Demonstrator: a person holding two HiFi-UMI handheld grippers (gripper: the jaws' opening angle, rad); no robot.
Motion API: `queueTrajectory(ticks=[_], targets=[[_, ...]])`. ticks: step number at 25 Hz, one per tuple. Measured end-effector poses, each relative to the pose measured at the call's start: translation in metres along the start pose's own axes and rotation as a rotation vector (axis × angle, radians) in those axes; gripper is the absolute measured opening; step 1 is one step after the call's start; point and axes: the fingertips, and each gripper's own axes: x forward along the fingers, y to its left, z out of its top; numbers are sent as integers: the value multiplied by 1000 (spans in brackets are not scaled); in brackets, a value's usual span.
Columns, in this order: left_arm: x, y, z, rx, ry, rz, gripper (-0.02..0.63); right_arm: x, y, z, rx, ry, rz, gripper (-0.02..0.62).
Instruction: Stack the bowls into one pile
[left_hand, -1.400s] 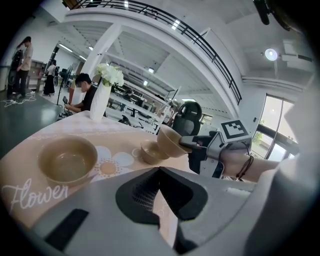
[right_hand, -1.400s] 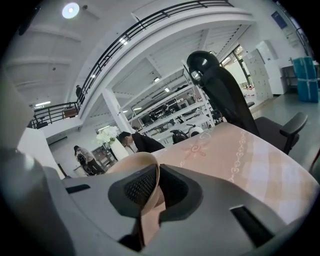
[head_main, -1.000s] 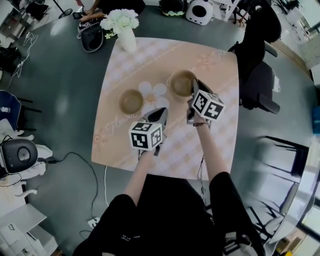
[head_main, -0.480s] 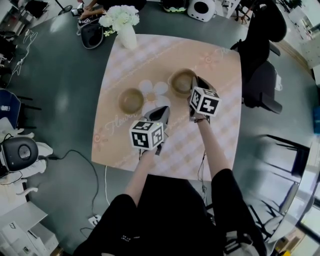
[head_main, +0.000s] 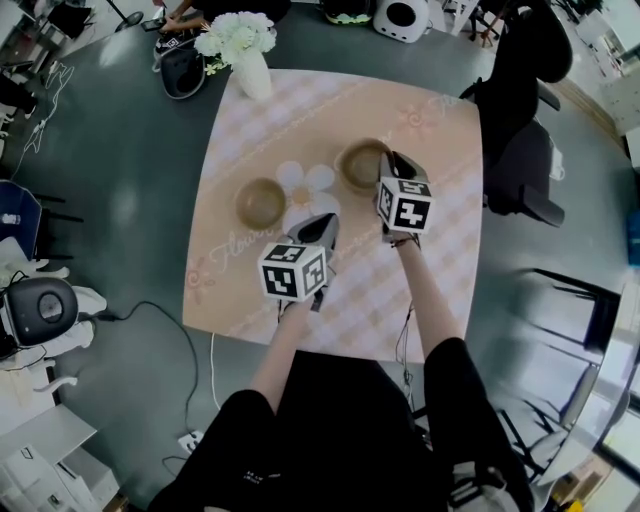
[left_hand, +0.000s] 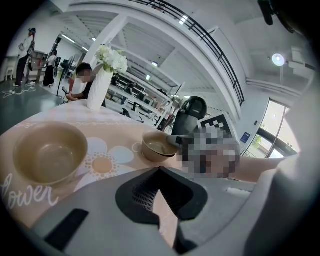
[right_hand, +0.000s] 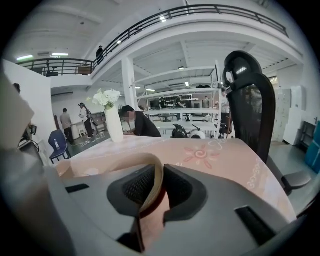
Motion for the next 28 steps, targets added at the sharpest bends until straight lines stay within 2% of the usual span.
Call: queueTrajectory(ticks=[2, 6, 11, 15, 20, 25, 28], targets=[[1, 0, 0, -1, 0, 1, -3, 1, -2, -2, -5, 4, -2, 69], [2, -1, 0, -2, -1, 3, -3, 2, -9, -5, 17, 6, -23, 118], [2, 0, -1, -1, 0, 9, -3, 5, -14, -13, 147, 26, -4, 146], [2, 1, 0, -3, -2, 14, -3, 4, -16, -16, 227, 42, 12, 144], [2, 1, 1, -7, -5, 16, -3, 4, -14, -22, 294, 74, 29, 102], [0, 0, 1, -7, -12, 23, -3, 5, -11, -22, 324, 87, 49, 41], [-3, 0, 3, -6, -18, 29, -3, 5, -11, -21, 336, 88, 56, 26]])
